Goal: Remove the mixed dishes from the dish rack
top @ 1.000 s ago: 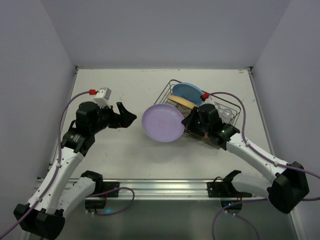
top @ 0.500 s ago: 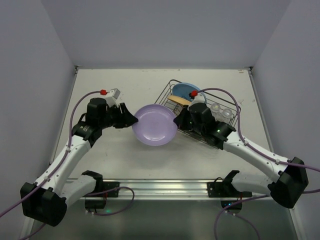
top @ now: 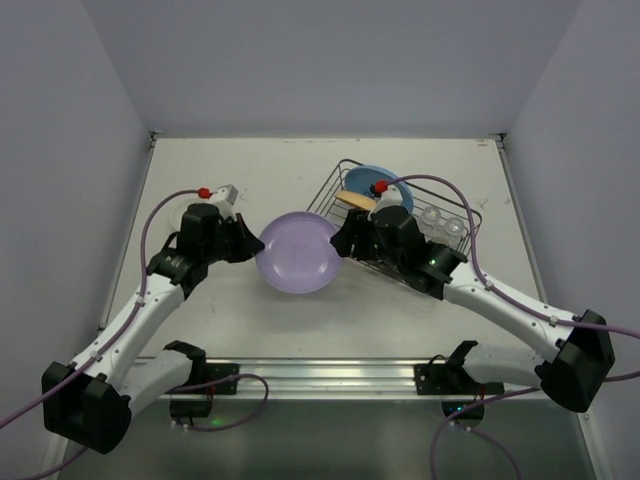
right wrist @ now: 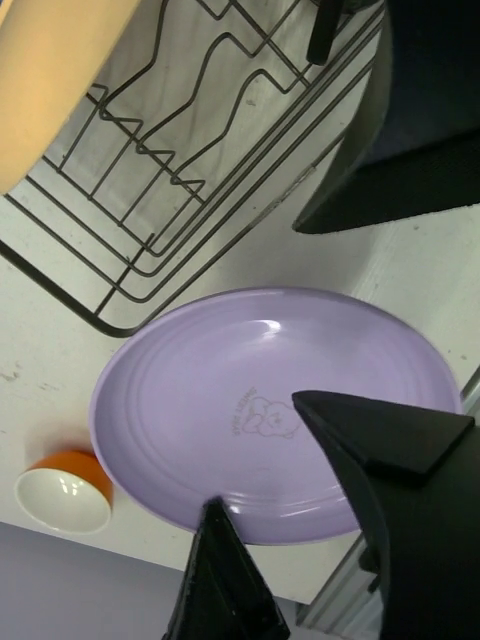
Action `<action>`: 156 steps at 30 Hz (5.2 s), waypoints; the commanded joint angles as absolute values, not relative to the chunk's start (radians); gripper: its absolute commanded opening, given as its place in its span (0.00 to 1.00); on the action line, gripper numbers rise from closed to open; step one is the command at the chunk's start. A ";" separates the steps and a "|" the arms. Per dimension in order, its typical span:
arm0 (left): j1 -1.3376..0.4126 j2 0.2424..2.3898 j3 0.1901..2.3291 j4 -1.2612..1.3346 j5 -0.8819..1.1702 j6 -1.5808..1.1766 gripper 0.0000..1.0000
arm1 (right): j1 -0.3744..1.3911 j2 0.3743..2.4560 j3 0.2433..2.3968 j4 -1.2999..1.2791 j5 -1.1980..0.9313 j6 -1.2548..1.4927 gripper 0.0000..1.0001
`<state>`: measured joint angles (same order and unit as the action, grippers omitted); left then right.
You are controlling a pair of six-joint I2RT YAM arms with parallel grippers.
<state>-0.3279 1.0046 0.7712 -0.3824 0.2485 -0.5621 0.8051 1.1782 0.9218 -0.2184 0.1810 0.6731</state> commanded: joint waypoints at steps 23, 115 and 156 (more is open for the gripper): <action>-0.318 0.905 0.345 -0.291 -0.342 -1.046 0.00 | 0.779 1.017 1.123 -0.437 0.298 0.338 0.99; -0.319 0.598 0.802 -0.560 -0.198 -0.463 1.00 | 0.762 1.408 1.345 -0.348 0.641 -0.557 0.00; -0.554 0.914 0.919 -0.230 0.069 -0.449 0.90 | 0.653 1.071 1.247 -0.494 -0.015 0.572 0.00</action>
<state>-0.5251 0.8890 0.8886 -0.2066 0.1520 -0.4835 0.6701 1.1213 1.2625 -0.5770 0.0555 0.5175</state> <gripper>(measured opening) 0.916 0.084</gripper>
